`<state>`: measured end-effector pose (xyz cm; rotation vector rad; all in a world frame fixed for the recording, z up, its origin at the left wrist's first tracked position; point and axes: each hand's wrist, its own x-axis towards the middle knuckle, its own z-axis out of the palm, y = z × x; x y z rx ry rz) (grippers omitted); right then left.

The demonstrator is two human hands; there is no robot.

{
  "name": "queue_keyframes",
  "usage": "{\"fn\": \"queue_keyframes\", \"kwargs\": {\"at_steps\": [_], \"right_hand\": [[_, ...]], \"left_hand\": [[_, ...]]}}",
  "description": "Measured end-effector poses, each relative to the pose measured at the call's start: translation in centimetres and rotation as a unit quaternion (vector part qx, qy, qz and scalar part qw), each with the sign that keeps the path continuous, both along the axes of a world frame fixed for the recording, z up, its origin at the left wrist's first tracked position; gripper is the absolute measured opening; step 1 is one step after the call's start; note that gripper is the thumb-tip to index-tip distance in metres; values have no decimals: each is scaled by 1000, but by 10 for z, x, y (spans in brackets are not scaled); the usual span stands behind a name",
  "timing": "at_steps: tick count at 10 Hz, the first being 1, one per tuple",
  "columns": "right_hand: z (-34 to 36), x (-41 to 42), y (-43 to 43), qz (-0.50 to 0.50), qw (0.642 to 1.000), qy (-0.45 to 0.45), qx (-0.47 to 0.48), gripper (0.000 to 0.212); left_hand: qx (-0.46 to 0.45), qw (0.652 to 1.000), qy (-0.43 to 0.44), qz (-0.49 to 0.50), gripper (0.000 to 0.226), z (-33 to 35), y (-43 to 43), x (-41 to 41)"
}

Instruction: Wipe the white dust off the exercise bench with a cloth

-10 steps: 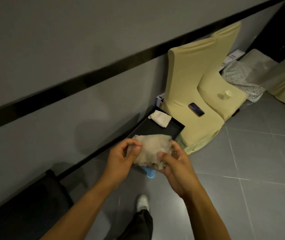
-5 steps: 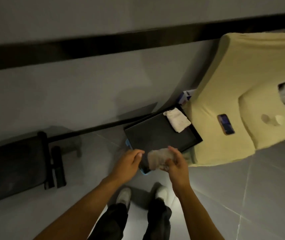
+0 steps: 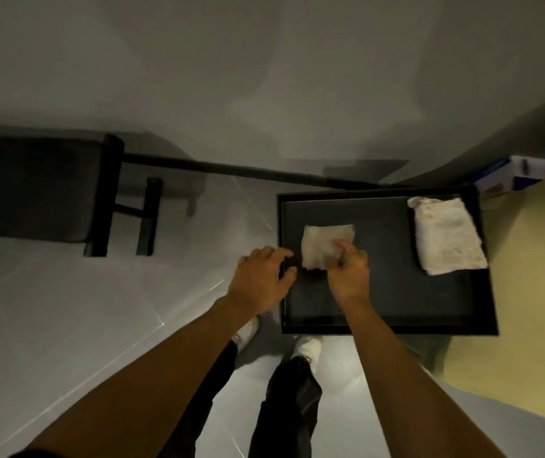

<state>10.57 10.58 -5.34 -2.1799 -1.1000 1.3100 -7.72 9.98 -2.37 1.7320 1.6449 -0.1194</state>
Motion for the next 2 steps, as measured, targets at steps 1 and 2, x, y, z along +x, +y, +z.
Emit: {"fn": "queue_keyframes", "kwargs": {"at_steps": [1, 2], "right_hand": [[-15, 23, -9, 84, 987, -96, -95, 39], [3, 37, -31, 167, 973, -147, -65, 42]], "left_hand": [[-16, 999, 10, 26, 44, -12, 1, 7], [-15, 998, 54, 18, 44, -4, -8, 11]]}}
